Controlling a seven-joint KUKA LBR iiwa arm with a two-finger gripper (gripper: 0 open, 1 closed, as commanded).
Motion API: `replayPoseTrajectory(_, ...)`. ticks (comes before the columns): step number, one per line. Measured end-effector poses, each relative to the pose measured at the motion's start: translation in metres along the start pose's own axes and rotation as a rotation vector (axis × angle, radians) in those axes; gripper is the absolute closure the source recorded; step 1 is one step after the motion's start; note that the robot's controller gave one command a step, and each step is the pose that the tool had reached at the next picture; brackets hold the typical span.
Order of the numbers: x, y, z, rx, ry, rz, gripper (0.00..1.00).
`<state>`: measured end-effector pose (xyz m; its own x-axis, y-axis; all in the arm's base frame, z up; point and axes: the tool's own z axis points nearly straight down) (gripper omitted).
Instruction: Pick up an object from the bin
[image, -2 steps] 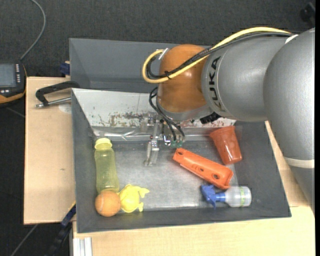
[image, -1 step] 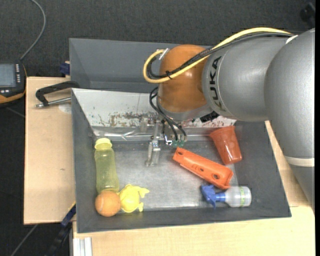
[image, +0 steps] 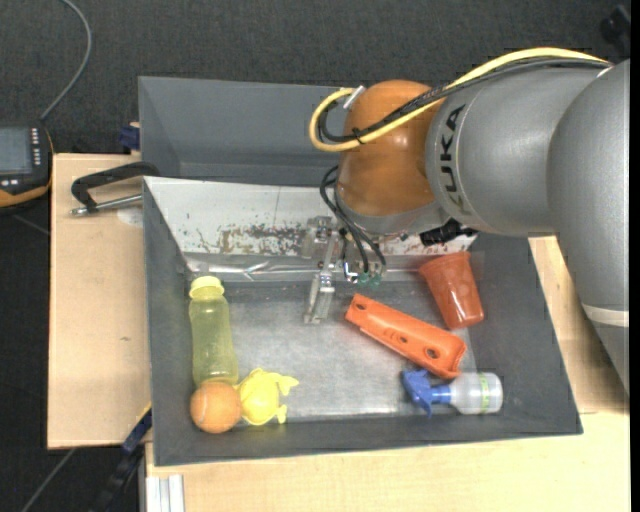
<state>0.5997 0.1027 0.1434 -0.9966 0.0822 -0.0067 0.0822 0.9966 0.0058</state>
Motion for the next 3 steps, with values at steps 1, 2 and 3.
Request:
replayPoseTrajectory(1,0.005,-0.015,0.016,0.002,0.004,0.044,0.0)
replayPoseTrajectory(2,0.005,-0.024,0.013,0.001,0.002,-0.222,0.0)
replayPoseTrajectory(3,0.01,-0.063,0.031,-0.001,0.0,-0.193,0.0)
